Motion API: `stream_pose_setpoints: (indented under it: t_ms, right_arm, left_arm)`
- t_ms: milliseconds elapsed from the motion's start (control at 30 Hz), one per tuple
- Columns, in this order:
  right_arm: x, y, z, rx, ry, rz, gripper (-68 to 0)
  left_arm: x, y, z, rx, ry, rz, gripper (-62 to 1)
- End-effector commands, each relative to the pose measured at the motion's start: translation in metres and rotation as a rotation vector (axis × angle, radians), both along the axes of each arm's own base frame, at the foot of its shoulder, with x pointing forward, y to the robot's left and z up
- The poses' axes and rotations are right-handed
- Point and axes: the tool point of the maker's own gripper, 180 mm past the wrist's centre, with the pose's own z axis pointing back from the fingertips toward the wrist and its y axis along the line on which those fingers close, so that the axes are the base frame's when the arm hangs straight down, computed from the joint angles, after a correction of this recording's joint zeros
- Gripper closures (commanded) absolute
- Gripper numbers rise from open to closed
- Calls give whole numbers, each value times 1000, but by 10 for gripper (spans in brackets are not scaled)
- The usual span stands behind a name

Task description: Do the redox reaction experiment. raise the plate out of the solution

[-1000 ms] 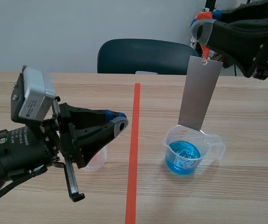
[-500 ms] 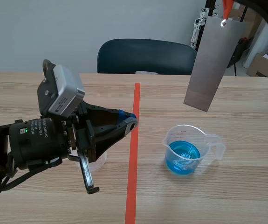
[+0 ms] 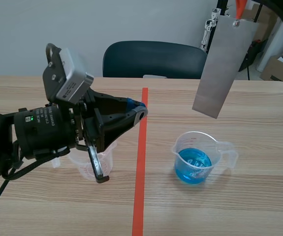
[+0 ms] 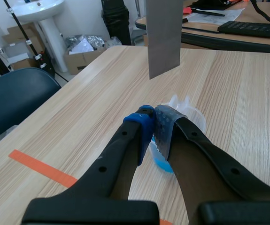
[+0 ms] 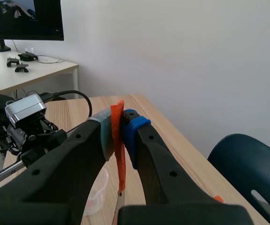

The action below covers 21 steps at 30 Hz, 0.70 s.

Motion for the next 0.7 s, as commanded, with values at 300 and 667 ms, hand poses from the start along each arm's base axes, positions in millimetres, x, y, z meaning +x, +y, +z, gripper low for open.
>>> stream_pose_setpoints:
  t_ms: [300,667]
  right_arm:
    - [-2,0,12,14,-26,14,2]
    - [-2,0,12,14,-26,14,2]
  left_arm:
    - [-4,-19,14,-61,-7,-25,-27]
    - [-5,-20,14,-62,-6,-26,-27]
